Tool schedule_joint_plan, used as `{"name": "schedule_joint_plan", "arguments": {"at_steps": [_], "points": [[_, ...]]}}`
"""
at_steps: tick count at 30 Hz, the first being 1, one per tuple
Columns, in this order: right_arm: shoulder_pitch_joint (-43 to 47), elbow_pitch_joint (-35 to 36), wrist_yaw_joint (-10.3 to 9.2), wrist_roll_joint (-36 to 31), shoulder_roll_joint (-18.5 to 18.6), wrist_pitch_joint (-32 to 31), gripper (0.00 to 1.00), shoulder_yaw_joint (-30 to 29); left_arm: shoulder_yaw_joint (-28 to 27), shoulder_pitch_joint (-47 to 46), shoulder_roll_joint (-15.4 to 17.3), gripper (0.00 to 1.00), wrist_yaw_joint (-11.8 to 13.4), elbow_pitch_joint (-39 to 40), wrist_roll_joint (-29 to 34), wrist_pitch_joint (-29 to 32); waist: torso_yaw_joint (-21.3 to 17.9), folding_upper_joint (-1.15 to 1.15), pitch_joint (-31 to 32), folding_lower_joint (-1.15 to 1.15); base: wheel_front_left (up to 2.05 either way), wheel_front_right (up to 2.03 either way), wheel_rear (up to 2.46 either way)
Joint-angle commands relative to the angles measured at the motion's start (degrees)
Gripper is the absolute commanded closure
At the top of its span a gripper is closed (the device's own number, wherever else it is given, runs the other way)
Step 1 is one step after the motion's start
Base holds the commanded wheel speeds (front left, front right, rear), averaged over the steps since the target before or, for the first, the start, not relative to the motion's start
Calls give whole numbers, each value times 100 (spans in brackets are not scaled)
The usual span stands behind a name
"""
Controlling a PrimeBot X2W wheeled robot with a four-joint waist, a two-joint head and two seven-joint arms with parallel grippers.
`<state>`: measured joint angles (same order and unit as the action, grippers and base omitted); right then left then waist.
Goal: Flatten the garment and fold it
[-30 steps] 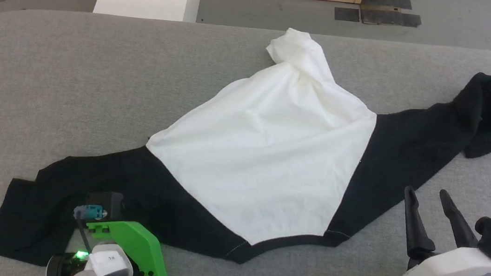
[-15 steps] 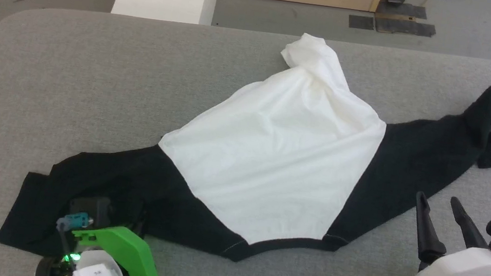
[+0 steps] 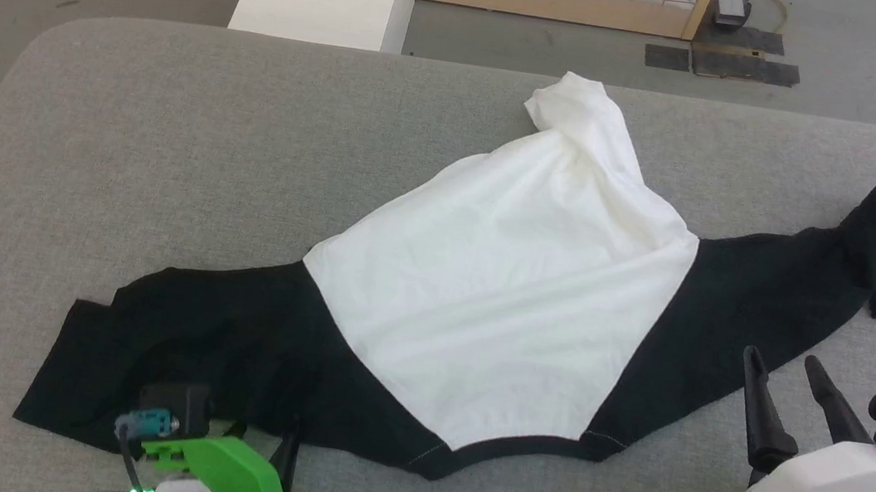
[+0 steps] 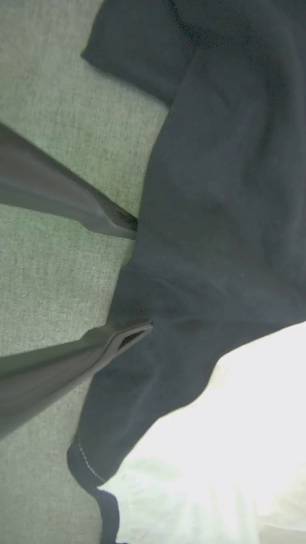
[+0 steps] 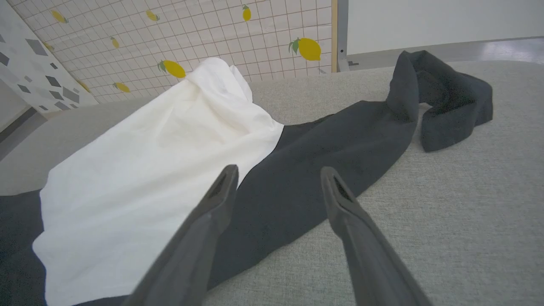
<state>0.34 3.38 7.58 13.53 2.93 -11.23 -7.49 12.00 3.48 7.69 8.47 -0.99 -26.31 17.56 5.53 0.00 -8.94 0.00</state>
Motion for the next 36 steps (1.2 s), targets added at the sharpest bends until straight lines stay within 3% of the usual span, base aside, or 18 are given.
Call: {"name": "schedule_joint_plan", "arguments": {"at_steps": [1, 7, 14, 21, 22, 23, 24, 31, 36], "points": [[77, 44, -9, 6, -5, -28, 0, 6, -3, 144, -8, 0, 56, -12, -23, 28, 4, 0, -3, 0, 0, 0, 0], [106, 97, -9, -21, -5, -52, 0, -54, -8, 404, 48, 0, 54, 4, -156, 193, 45, 0, -37, 0, 0, 0, 0], [15, 150, -9, -6, -5, -74, 0, 15, -9, -33, -62, 0, -252, -377, -278, -308, -11, 0, -161, 0, 0, 0, 0], [1, 193, -9, -19, -5, -100, 0, -50, -25, -486, -110, 0, -274, -735, -205, -650, -119, 0, -284, 0, 0, 0, 0], [0, 185, -9, -15, -5, -105, 0, -63, -27, -510, -95, 52, -251, -770, -184, -651, -135, 0, -300, 0, 0, 0, 0], [0, 175, -9, -15, -5, -112, 0, -78, -29, -519, -84, 87, -238, -788, -174, -648, -143, 0, -308, 0, 0, 0, 0], [2, 158, -9, -12, -5, -130, 0, -107, -20, -512, -68, 100, -228, -794, -167, -621, -152, 0, -317, 0, 0, 0, 0], [-83, -74, -9, 27, -5, -372, 0, -458, -1, -398, -2, 100, -183, -571, -165, -559, -119, 0, -383, 0, 0, 0, 0], [-602, -763, -9, 99, -5, -1091, 0, -628, 44, -422, 14, 100, -144, -410, -142, -520, -23, 0, -502, 0, 0, 0, 0]]}}
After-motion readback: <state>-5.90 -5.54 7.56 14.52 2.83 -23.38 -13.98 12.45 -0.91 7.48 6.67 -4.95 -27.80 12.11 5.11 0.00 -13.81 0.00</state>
